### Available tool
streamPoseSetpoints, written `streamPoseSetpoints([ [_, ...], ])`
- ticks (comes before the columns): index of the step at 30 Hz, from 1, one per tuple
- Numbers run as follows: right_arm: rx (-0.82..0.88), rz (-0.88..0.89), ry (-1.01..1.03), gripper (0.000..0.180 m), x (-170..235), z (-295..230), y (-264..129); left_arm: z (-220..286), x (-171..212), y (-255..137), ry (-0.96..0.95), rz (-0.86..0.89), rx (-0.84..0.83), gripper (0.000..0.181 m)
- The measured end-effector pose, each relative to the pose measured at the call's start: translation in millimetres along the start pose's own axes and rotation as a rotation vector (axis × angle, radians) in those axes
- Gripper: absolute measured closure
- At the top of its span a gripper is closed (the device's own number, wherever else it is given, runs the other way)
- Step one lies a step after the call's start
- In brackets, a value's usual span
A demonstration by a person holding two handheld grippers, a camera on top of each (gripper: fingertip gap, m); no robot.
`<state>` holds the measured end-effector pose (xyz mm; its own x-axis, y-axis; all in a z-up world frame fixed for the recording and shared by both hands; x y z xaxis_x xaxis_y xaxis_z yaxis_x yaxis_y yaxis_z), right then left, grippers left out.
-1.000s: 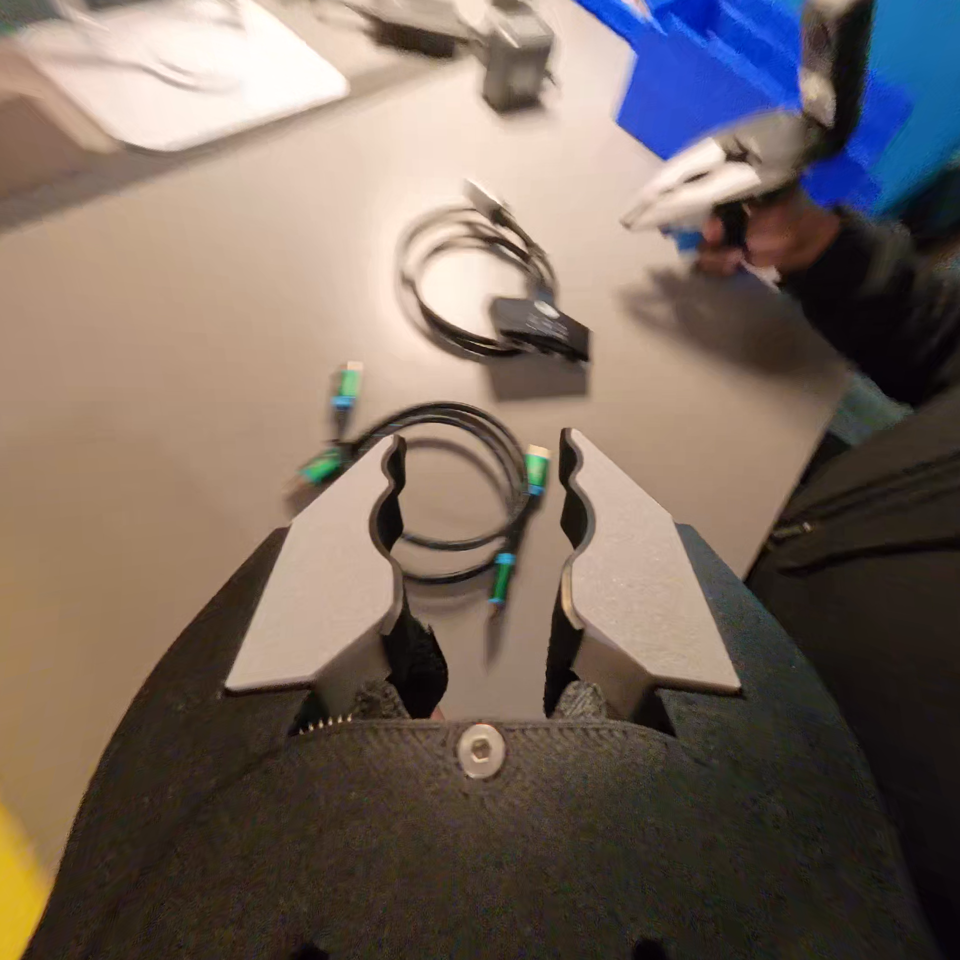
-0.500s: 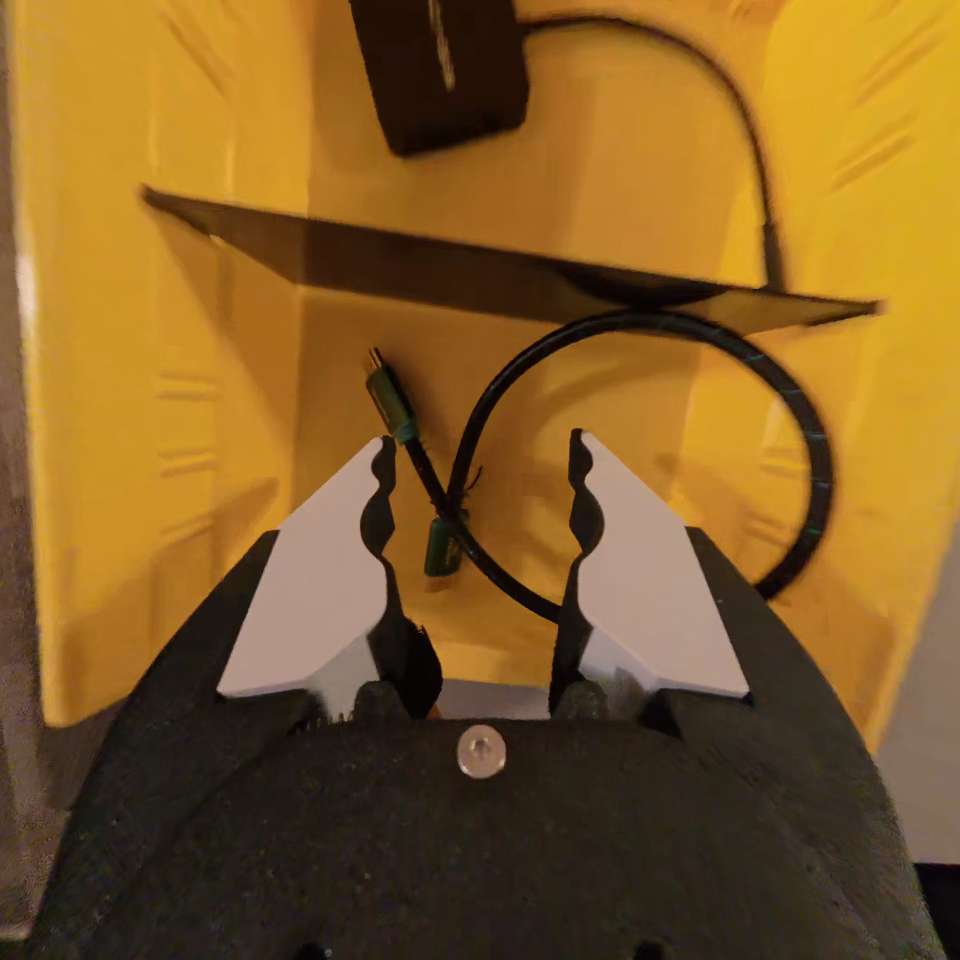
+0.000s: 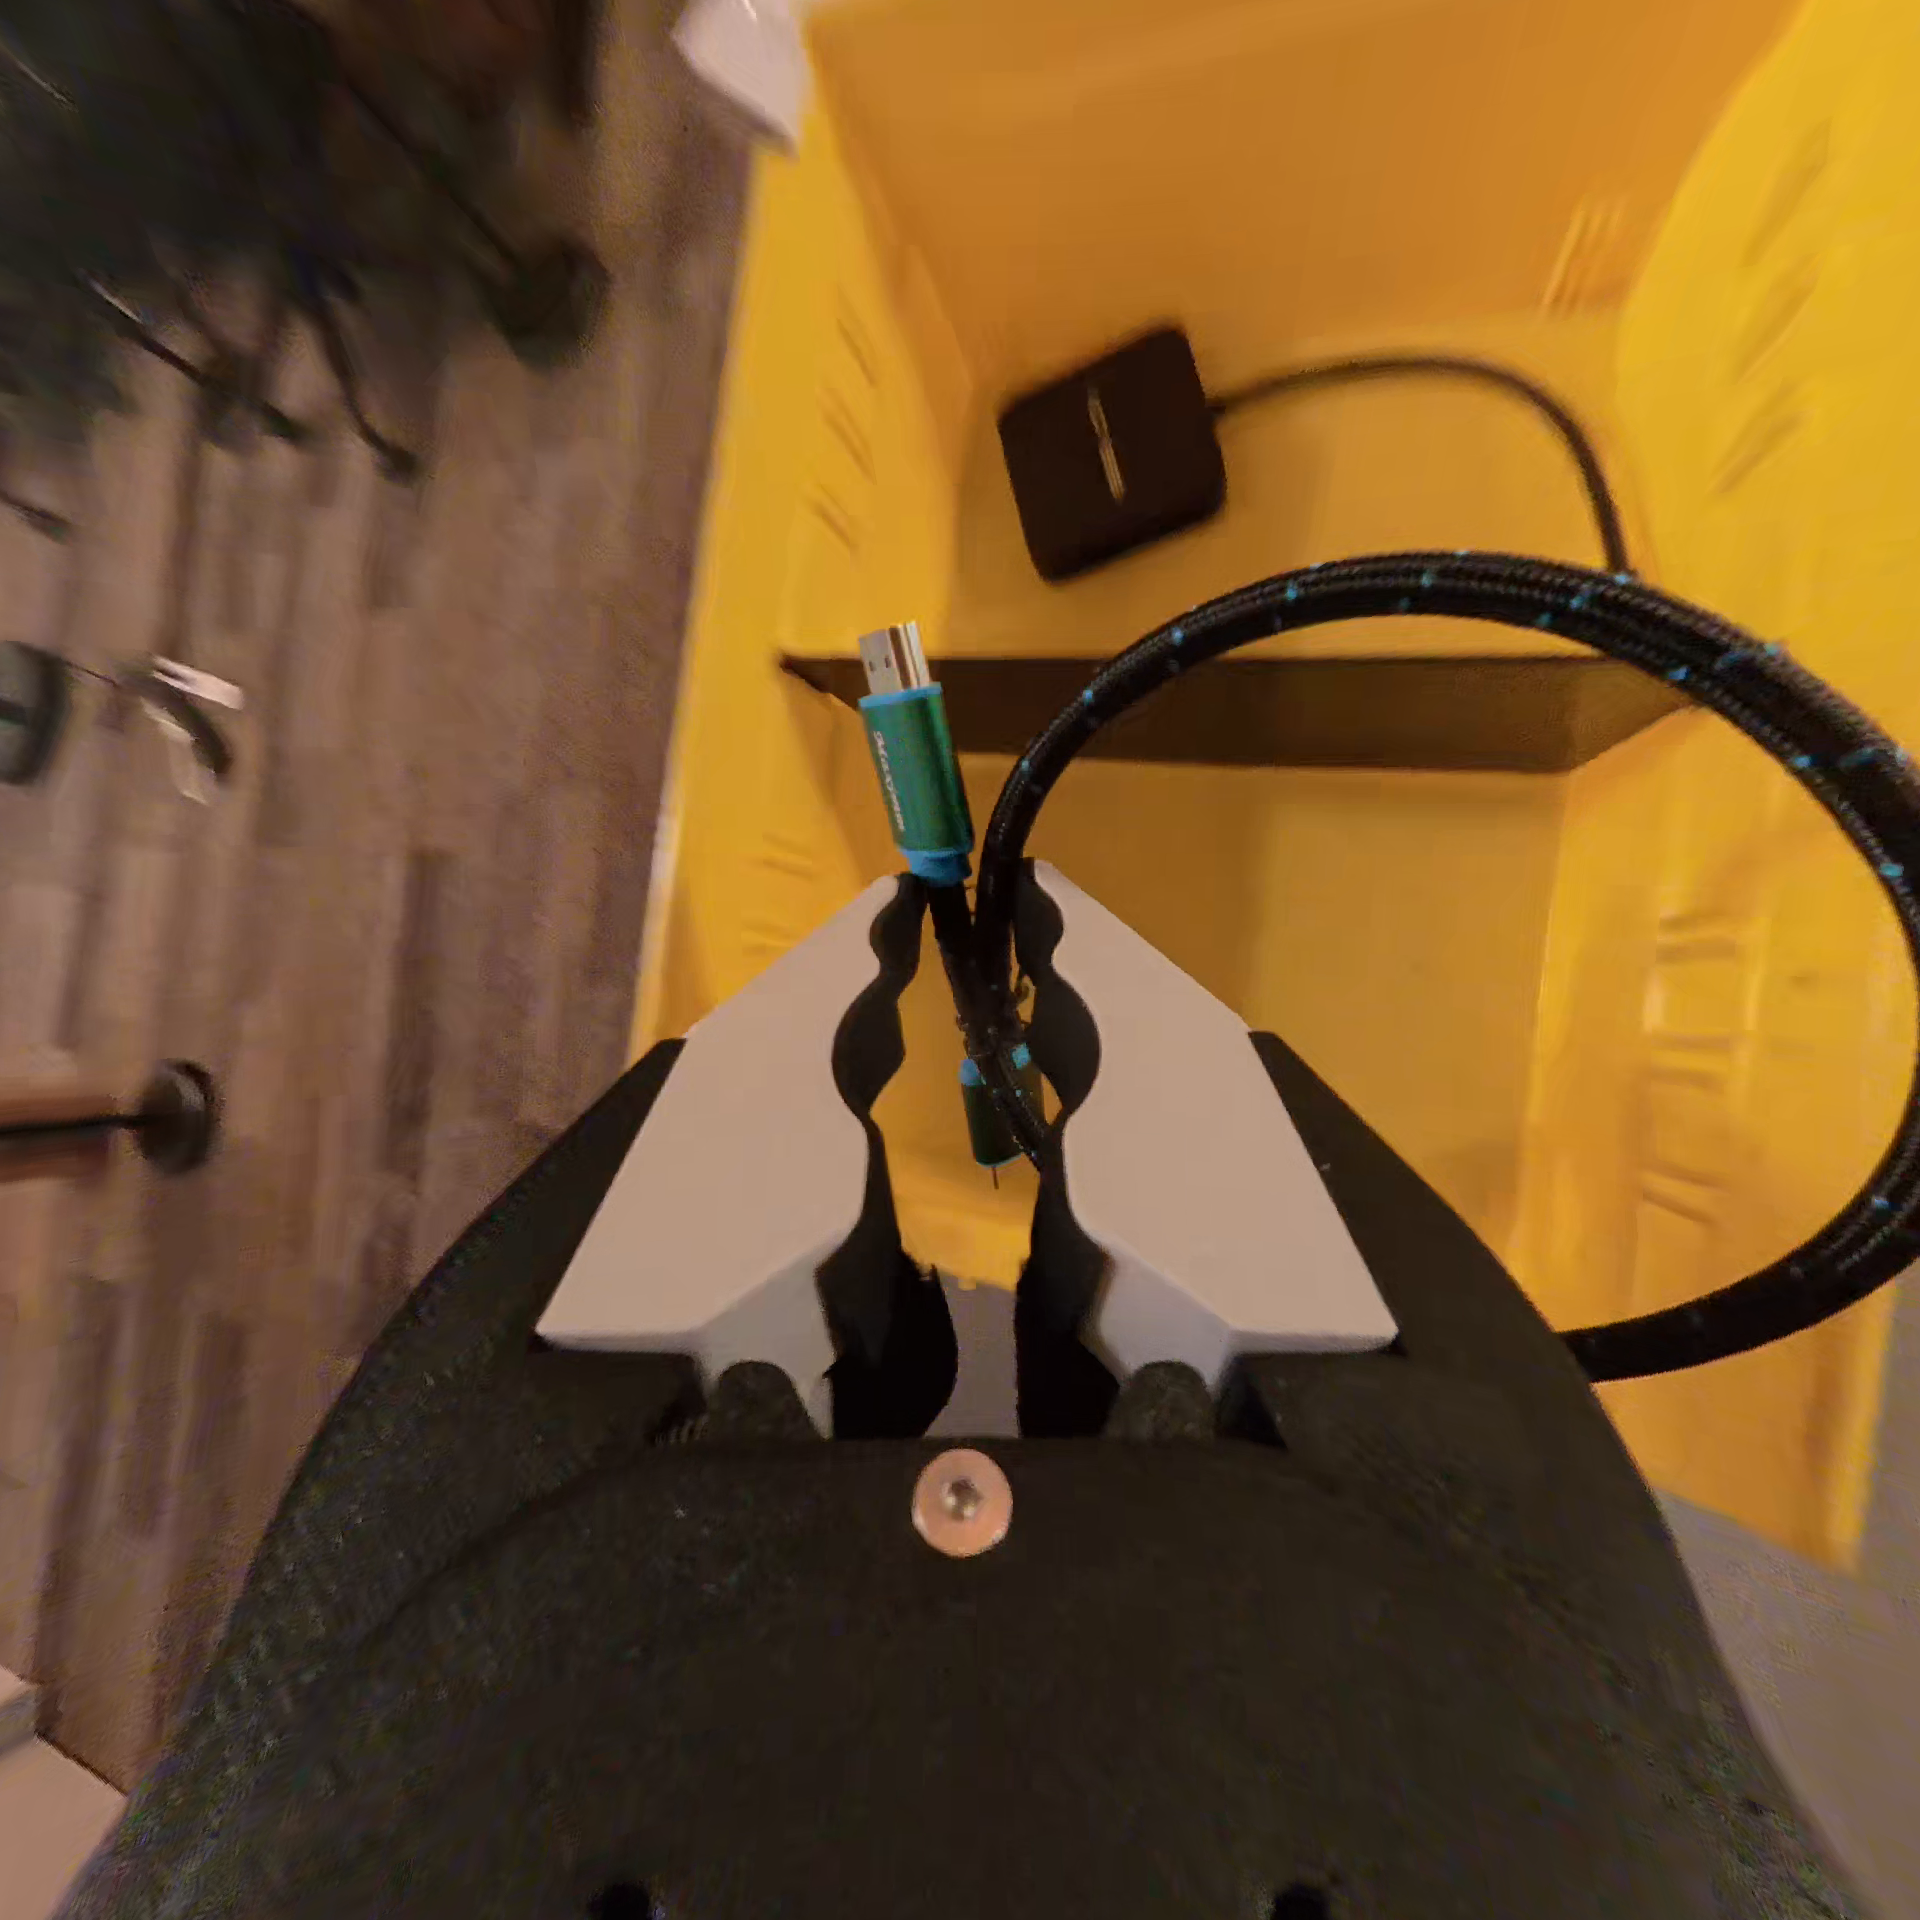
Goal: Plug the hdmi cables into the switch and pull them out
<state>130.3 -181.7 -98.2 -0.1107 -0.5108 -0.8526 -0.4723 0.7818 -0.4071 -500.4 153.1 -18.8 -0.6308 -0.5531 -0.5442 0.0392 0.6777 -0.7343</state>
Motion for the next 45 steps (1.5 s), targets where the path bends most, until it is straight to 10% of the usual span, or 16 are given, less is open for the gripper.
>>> streamPoseSetpoints([
  [1,-0.001,-0.002,-0.004,0.169,0.2,-0.4,0.2,-4.3,-8.1,-16.1,0.016,0.044,-0.051,0.163],
  [7,0.002,-0.014,-0.035,0.169,1.4,-3.7,1.5,20.0,-64.7,-116.7,0.229,0.416,-0.141,0.163],
  [21,-0.088,0.04,-0.182,0.15,-1.2,-25.6,3.1,269.5,-113.5,-120.8,0.313,0.859,1.089,0.163],
  [31,-0.234,0.142,-0.214,0.146,-31.0,-57.1,28.4,385.7,-117.9,-92.0,0.1,0.639,1.78,0.162],
  [45,-0.733,0.045,0.011,0.131,-59.4,-123.4,104.5,406.5,-80.5,-102.3,0.23,0.419,2.076,0.162],
])
Point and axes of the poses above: each gripper's, where its closed fingertips meet, y out along the fingers, x out of its underside, z = x × y across the jaws, the point moved 7 cm from there along -y, back along the fingers, and after that the axes turned 6 degrees about y, right-handed, at the moved point
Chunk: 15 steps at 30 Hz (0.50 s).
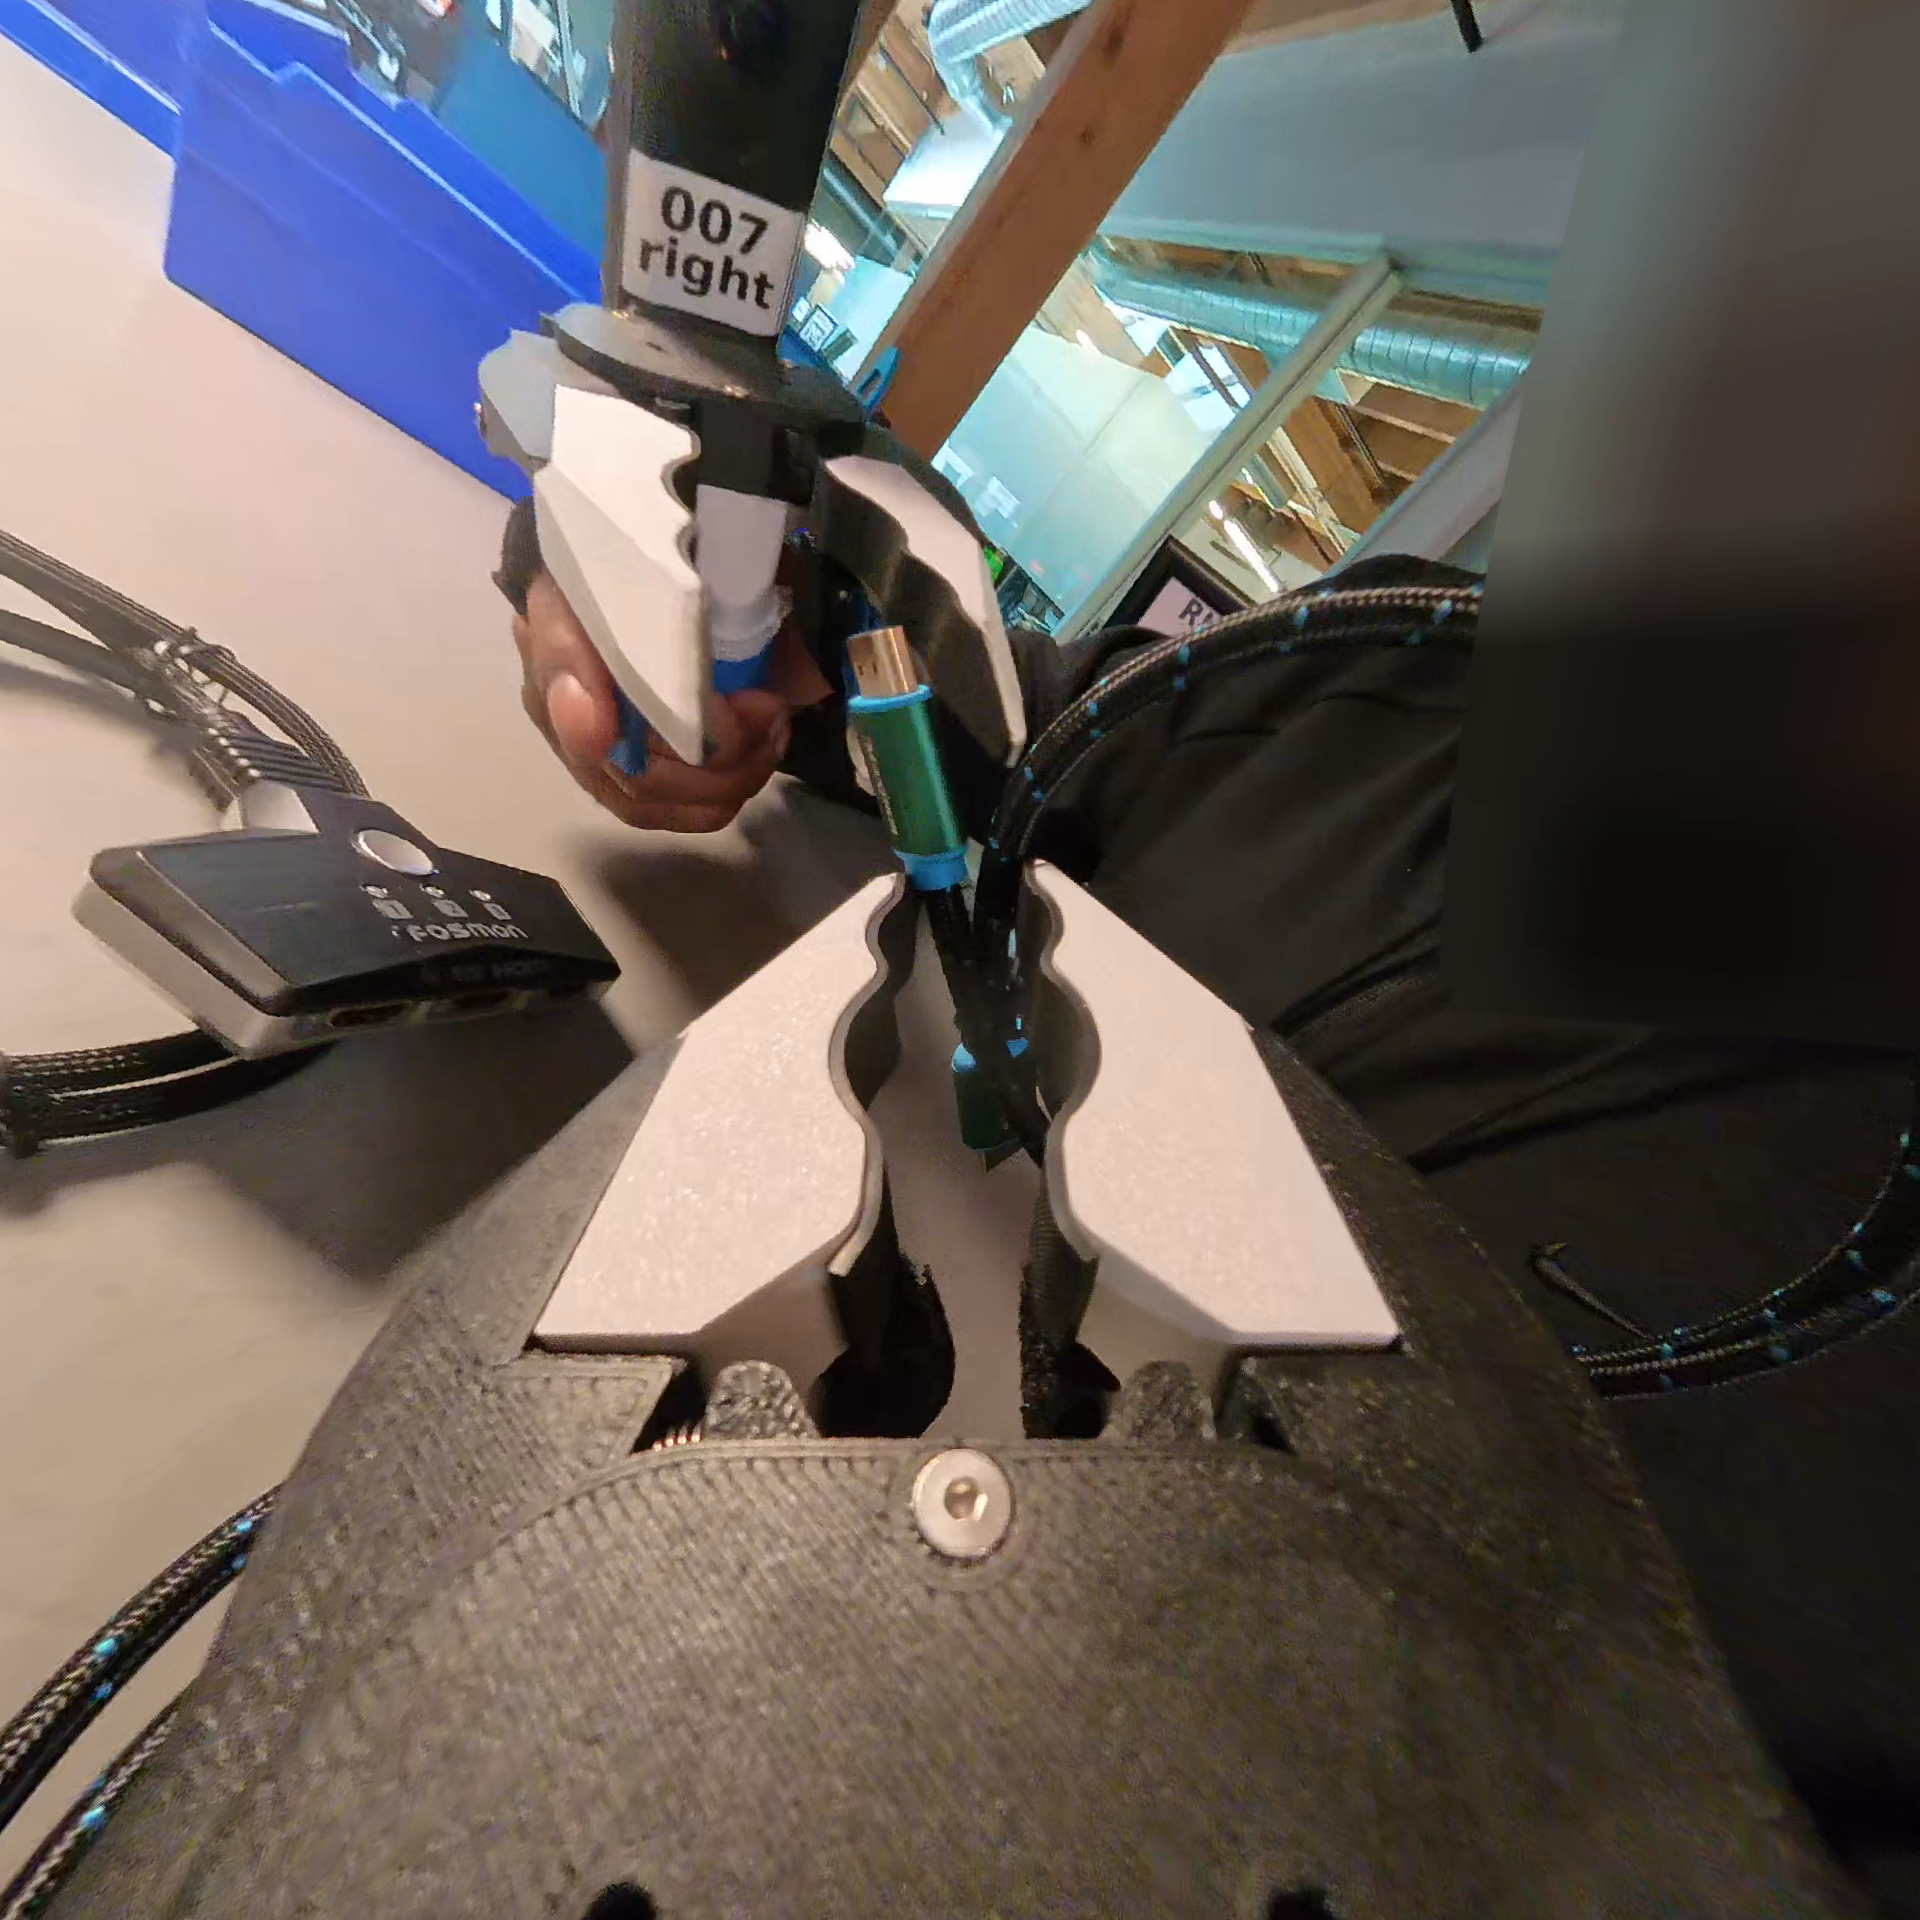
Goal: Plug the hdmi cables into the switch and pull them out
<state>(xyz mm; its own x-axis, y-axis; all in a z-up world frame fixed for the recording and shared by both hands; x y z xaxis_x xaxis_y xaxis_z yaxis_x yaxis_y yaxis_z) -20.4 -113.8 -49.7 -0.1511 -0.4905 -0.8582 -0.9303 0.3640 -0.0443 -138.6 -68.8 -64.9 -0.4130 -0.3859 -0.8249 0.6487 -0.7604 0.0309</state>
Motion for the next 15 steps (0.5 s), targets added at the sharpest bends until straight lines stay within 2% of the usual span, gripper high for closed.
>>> streamPoseSetpoints([
  [1,0.011,-0.018,0.005,0.134,2.6,0.6,2.2,-0.6,1.0,0.9,-0.014,-0.01,0.004,0.162],
  [4,0.021,-0.033,0.013,0.161,7.1,-0.6,2.2,-3.3,4.3,1.9,-0.061,-0.032,0.011,0.161],
  [10,0.142,0.111,0.109,0.168,0.7,17.3,-19.3,-15.3,-8.6,-15.5,-0.098,0.038,-0.149,0.144],
  [12,0.172,0.167,0.155,0.168,-1.0,24.2,-26.5,-19.5,-18.0,-30.6,-0.091,0.087,-0.257,0.144],
  [15,0.21,0.218,0.199,0.168,-2.1,29.2,-30.6,-31.4,-30.0,-66.4,-0.076,0.148,-0.552,0.144],
])
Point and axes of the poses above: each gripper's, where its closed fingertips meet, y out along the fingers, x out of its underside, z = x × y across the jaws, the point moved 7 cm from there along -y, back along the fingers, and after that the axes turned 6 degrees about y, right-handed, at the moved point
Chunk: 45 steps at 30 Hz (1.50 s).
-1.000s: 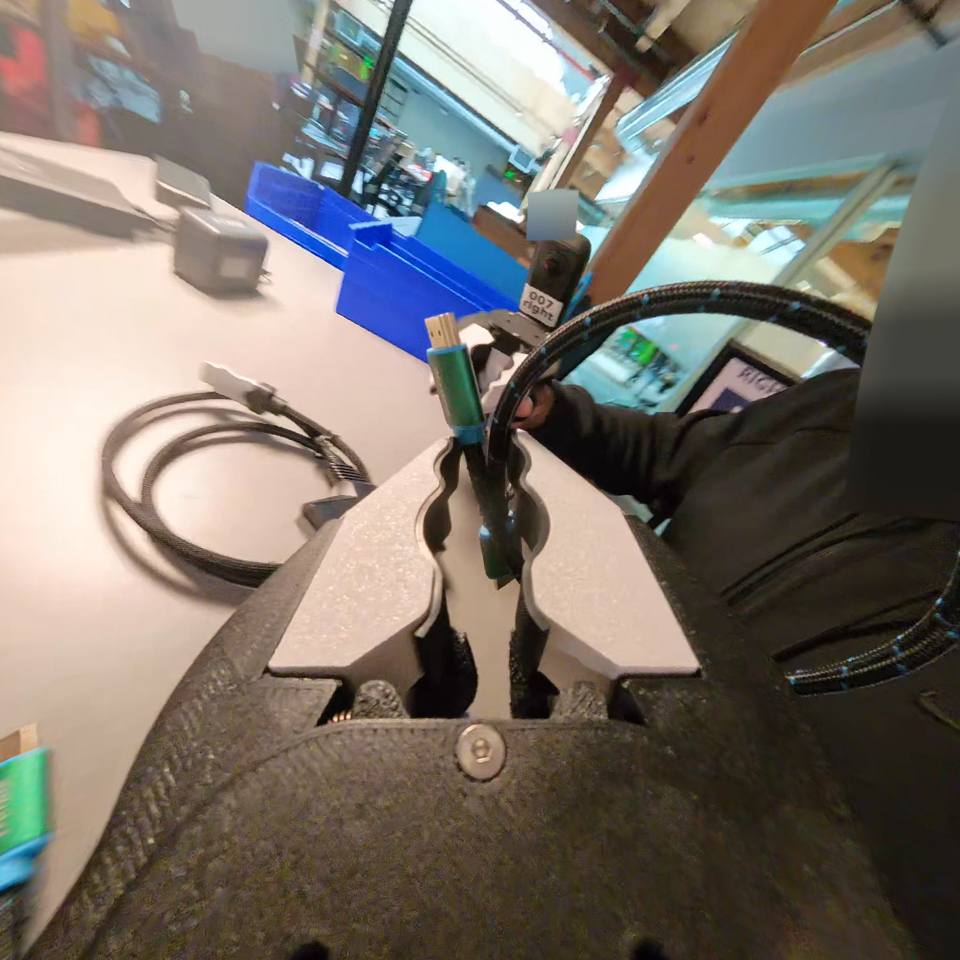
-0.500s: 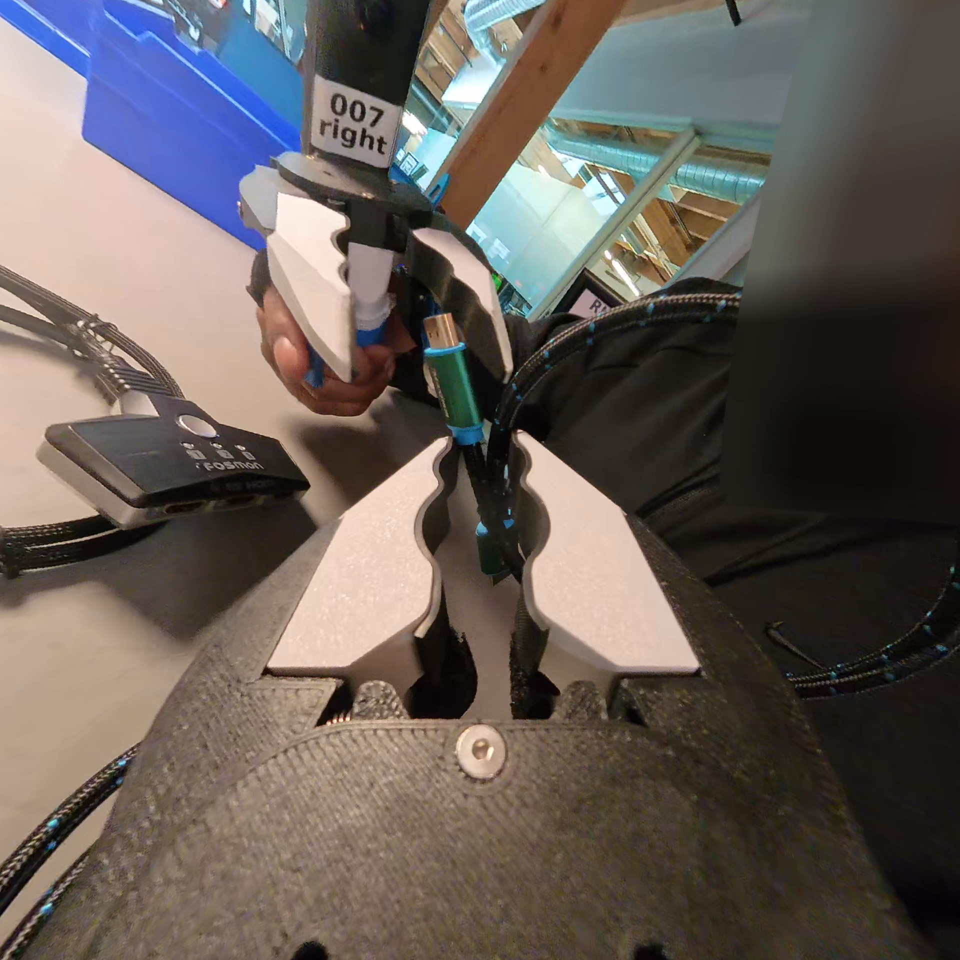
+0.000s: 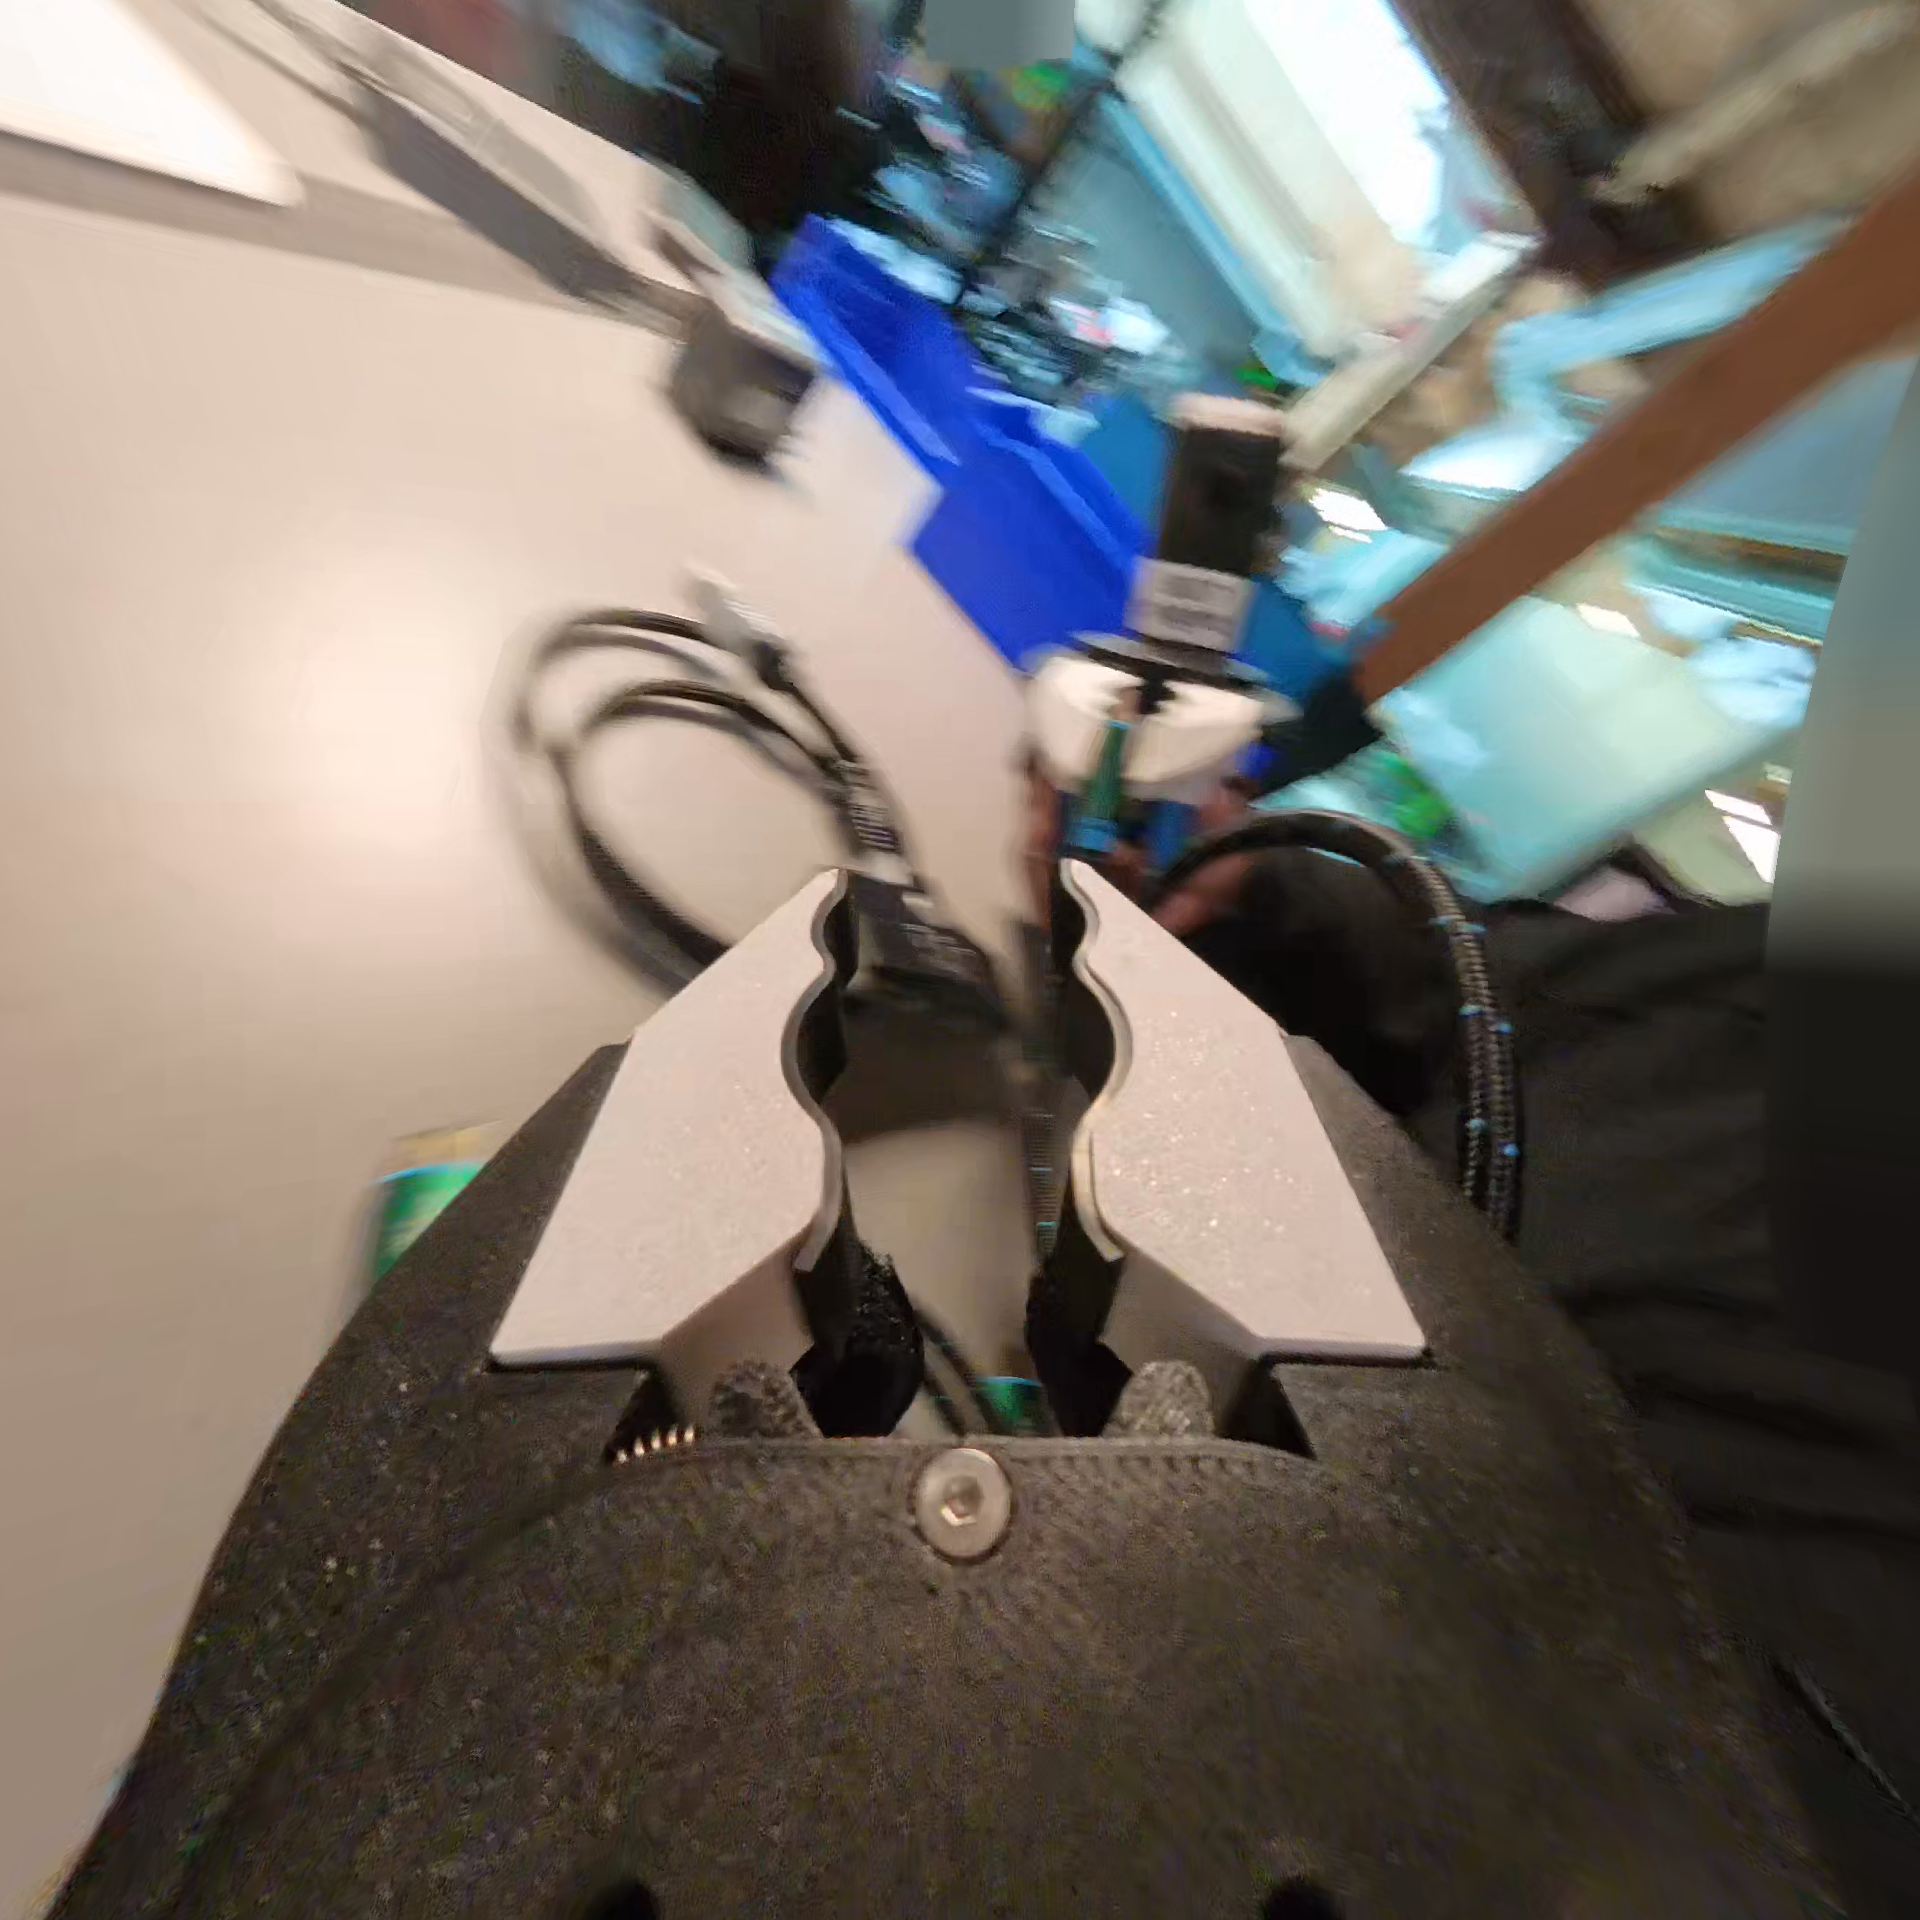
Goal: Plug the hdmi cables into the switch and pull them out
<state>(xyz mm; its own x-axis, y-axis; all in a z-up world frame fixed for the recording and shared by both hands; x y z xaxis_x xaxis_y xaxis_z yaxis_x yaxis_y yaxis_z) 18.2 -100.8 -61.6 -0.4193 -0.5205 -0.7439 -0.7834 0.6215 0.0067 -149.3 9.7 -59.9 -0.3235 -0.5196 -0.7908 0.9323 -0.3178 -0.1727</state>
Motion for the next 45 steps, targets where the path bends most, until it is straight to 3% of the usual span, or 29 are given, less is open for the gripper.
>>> streamPoseSetpoints([
  [2,0.051,0.021,0.006,0.168,-0.8,4.4,-1.2,-17.6,-11.1,-22.6,0.046,0.049,-0.216,0.142],
  [4,0.089,0.041,0.021,0.168,-1.7,10.1,-3.5,-20.2,-24.6,-45.8,0.107,0.136,-0.328,0.141],
  [6,0.122,0.063,0.044,0.168,-2.6,15.5,-5.7,-8.7,-36.4,-61.2,0.182,0.209,-0.345,0.142],
  [8,0.153,0.087,0.061,0.168,-3.2,19.7,-6.8,14.7,-37.6,-59.1,0.264,0.214,-0.238,0.147],
  [13,0.209,0.13,0.081,0.168,-4.2,23.3,-6.1,72.1,-7.5,-14.7,0.322,-0.016,0.153,0.146],
  [15,0.214,0.149,0.085,0.168,-4.6,21.4,-4.8,66.3,7.4,12.4,0.241,-0.118,0.091,0.136],
  [17,0.207,0.163,0.088,0.167,-4.5,18.0,-2.9,49.8,27.9,40.8,0.215,-0.259,-0.079,0.117],
  [20,0.185,0.171,0.096,0.167,-2.0,12.2,0.7,37.4,41.8,69.2,0.241,-0.308,-0.245,0.11],
  [22,0.155,0.175,0.111,0.167,-0.2,8.2,2.7,34.7,44.0,80.0,0.244,-0.286,-0.287,0.117],
  [25,0.125,0.172,0.103,0.166,2.1,5.2,3.9,33.8,47.2,85.7,0.276,-0.24,-0.264,0.154],
  [33,0.086,0.109,0.12,0.148,6.3,7.2,8.0,35.5,44.0,82.5,0.315,-0.216,-0.194,0.155],
  [36,0.088,0.087,0.066,0.165,5.8,3.2,12.8,35.7,48.8,83.6,0.323,-0.261,-0.175,0.155],
  [45,0.207,0.127,-0.079,0.171,-2.9,-1.1,10.6,32.5,41.9,73.7,0.301,-0.234,-0.173,0.154],
])
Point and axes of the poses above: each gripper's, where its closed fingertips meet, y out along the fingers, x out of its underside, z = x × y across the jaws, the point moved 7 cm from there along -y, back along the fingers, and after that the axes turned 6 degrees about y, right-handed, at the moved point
